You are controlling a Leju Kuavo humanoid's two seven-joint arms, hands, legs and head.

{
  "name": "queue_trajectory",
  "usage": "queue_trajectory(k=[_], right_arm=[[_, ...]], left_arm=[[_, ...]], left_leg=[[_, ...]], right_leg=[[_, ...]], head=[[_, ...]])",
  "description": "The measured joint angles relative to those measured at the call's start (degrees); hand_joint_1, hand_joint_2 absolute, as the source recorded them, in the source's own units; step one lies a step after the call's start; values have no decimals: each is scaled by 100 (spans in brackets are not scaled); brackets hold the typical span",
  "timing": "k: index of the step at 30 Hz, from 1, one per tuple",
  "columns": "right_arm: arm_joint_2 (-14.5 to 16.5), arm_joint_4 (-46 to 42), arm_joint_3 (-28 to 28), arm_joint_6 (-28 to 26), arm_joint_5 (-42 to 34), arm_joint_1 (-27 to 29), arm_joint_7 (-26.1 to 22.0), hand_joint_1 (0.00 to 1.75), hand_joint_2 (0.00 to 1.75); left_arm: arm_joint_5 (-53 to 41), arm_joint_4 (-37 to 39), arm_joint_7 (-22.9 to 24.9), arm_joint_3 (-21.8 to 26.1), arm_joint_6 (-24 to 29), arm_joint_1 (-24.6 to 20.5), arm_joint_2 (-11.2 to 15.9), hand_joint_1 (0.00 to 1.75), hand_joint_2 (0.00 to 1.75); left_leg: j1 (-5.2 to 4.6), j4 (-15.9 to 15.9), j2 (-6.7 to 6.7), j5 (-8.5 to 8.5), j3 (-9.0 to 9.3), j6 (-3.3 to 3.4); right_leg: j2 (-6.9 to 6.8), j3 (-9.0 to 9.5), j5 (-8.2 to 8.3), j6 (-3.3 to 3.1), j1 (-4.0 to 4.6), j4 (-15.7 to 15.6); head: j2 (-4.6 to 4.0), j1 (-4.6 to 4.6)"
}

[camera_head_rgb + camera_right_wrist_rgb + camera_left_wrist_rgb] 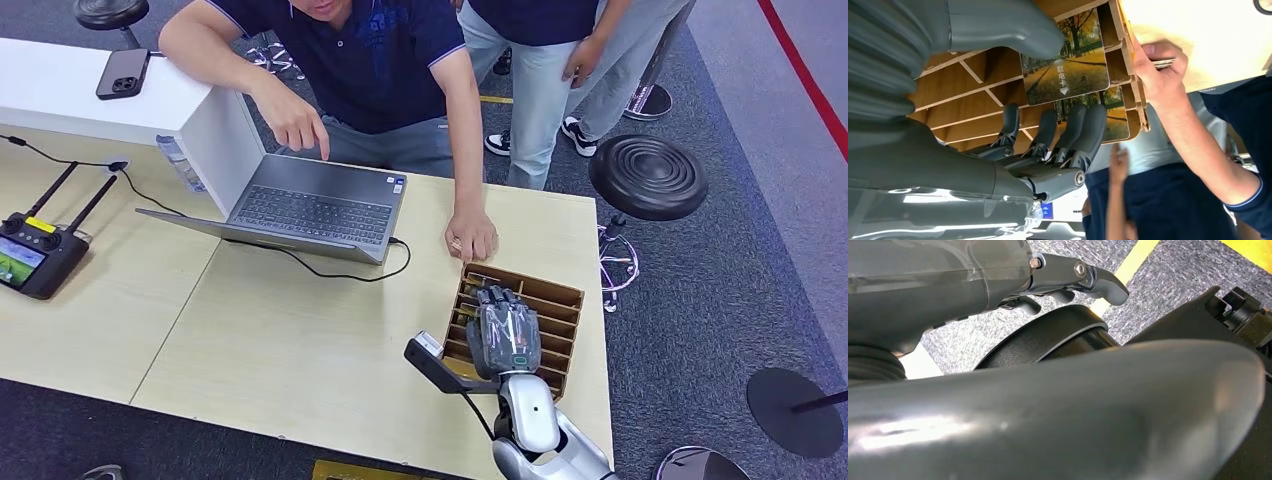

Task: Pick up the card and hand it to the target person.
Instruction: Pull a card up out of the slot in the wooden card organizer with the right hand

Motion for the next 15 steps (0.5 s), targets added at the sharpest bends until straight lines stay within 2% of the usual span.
queue_trajectory(k=[5,10,15], right_arm=[[-9,16,-10,15,-26,10,5,93,175],[-17,9,-17,12,-44,13,2,97,175],[-28,-11,-10,8,-67,15,-22,116,175]], left_arm=[[2,6,7,7,1,11,6,0,0],[2,11,13,13,2,26,7,0,0],[3,12,2,34,11,48,4,0,0]], left_leg=[[0,-2,1,2,0,0],[0,-3,1,3,0,0],[1,-7,3,6,0,0]], right_leg=[[1,0,2,-1,1,-2],[1,0,3,-2,1,-4],[2,1,8,-5,2,-9]], head=[[0,0],[0,0],[0,0]])
